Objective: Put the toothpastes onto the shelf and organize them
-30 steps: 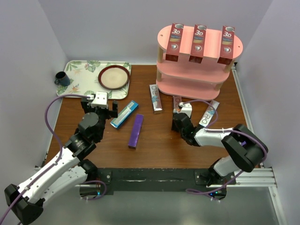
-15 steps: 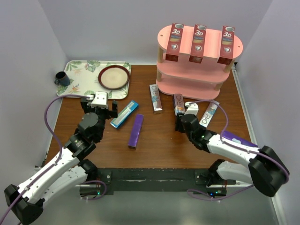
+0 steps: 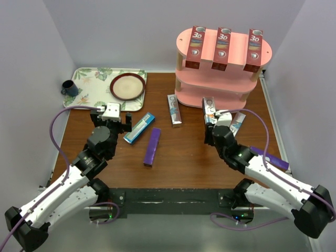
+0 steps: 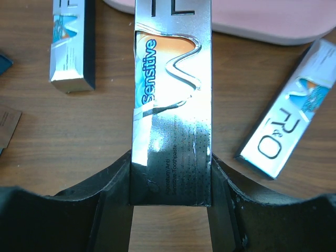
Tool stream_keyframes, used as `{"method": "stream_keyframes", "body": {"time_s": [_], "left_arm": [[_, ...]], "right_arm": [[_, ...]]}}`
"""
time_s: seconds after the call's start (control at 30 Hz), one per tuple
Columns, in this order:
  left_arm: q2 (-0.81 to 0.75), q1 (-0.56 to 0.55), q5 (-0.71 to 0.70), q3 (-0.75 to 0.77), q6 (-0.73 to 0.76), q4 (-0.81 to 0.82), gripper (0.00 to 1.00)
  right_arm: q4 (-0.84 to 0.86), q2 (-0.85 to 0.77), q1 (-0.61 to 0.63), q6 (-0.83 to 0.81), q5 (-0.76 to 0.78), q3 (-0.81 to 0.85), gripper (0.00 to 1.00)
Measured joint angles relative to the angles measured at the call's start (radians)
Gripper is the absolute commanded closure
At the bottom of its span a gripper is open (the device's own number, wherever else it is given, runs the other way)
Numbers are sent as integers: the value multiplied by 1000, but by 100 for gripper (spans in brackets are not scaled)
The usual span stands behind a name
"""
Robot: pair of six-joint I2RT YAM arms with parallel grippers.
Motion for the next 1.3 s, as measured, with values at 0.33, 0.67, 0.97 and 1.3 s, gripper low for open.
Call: {"method": "stream_keyframes", "body": {"time_s": [0.33,0.67,0.97,1.3], "left_arm": [[0,0,0,0,0,0,0],[0,0,0,0,0,0,0],[-7,0,0,0,0,0,0],[-10,0,4,0,0,0,0]], "right_arm": [[-71,-63,-27,-74,55,89,63],[-76,-68,-215,-87,-39,138,64],[-37,-26,-340,-48,-160,177,65],[31,40,-531,-30,-302,219,63]]}}
